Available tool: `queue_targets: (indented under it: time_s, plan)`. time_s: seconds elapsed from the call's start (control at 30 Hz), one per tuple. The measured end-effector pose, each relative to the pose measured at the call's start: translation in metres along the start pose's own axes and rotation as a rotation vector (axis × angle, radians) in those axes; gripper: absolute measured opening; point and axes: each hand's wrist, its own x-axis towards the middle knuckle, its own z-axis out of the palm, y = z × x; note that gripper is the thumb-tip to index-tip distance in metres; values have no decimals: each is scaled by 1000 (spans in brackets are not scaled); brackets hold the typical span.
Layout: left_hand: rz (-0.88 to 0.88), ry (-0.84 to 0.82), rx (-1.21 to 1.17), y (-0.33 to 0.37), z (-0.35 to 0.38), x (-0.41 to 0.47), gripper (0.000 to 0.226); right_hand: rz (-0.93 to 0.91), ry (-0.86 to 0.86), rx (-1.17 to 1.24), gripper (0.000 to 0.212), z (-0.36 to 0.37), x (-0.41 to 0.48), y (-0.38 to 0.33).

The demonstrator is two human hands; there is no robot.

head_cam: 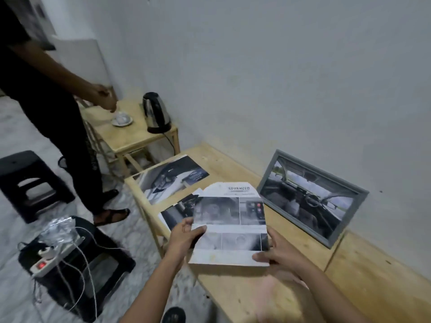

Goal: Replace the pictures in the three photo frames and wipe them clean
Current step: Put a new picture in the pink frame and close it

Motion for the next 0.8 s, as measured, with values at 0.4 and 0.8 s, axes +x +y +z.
queue_targets:
  time_s: [0.4,0.8]
  plan:
    - [-15,-176,437,52,-133,226,51,182,189,73,14,127,257,-59]
    - [193,-36,802,87,-179,397,37,501,277,-39,10,183,405,-82]
